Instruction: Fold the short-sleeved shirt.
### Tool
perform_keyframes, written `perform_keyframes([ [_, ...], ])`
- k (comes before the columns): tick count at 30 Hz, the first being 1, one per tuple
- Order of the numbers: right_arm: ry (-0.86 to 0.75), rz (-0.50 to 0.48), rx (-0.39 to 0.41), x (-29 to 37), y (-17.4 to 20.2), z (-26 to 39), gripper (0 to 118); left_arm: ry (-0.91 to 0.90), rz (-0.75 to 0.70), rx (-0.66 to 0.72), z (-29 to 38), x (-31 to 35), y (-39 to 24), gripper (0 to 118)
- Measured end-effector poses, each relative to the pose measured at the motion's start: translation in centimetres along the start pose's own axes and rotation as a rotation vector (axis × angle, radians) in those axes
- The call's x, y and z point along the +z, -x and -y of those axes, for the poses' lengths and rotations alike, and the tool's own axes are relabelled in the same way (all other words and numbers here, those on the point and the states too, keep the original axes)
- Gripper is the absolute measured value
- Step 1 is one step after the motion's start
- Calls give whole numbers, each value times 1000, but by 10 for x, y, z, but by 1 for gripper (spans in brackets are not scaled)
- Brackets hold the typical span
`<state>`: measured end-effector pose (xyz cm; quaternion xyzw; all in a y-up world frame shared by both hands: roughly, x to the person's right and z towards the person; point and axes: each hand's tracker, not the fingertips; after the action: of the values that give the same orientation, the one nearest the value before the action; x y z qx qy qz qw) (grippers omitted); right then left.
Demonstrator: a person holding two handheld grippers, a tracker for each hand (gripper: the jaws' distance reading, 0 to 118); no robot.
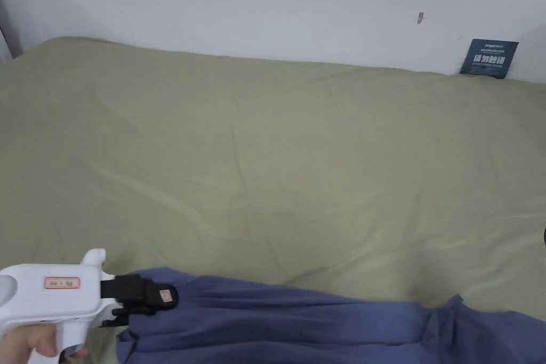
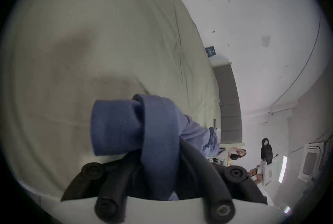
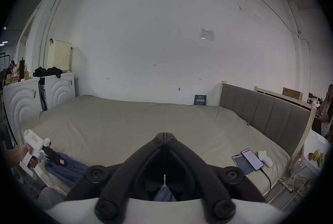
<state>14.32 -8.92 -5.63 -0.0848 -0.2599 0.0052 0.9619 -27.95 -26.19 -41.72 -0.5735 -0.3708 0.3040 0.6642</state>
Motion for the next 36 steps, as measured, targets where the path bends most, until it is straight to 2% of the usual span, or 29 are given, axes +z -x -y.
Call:
perform_keyframes([
  [7, -10, -32, -43, -1, -8, 4, 1, -112, -230, -61, 3, 53, -39, 6],
  [14, -5, -50, -74, 7, -20, 11, 1, -89, -392, -225, 21, 31, -135, 6],
  [19, -3, -42, -99, 13, -34, 16, 1, -79, -479, -378, 43, -10, -209, 6],
  [20, -2, -41, -105, 14, -38, 17, 1, -63, -468, -367, 49, -22, -222, 6],
  [25, 7, -20, -140, 18, -54, 24, 1, 3, -507, -486, 75, -96, -256, 6],
  [28, 22, -10, -161, 19, -63, 26, 1, 49, -575, -580, 93, -151, -263, 12],
  [29, 23, -3, -163, 21, -65, 27, 1, 68, -581, -608, 104, -171, -263, 16],
  [31, 23, 8, -167, 23, -69, 27, 1, 96, -548, -632, 114, -203, -255, 91],
  [32, 28, 12, -173, 24, -72, 28, 1, 120, -548, -630, 120, -220, -251, 115],
  [33, 32, 14, -176, 24, -75, 28, 1, 127, -533, -627, 125, -229, -248, 118],
  [36, 44, 23, -166, 25, -79, 30, 1, 143, -476, -568, 122, -233, -239, 116],
])
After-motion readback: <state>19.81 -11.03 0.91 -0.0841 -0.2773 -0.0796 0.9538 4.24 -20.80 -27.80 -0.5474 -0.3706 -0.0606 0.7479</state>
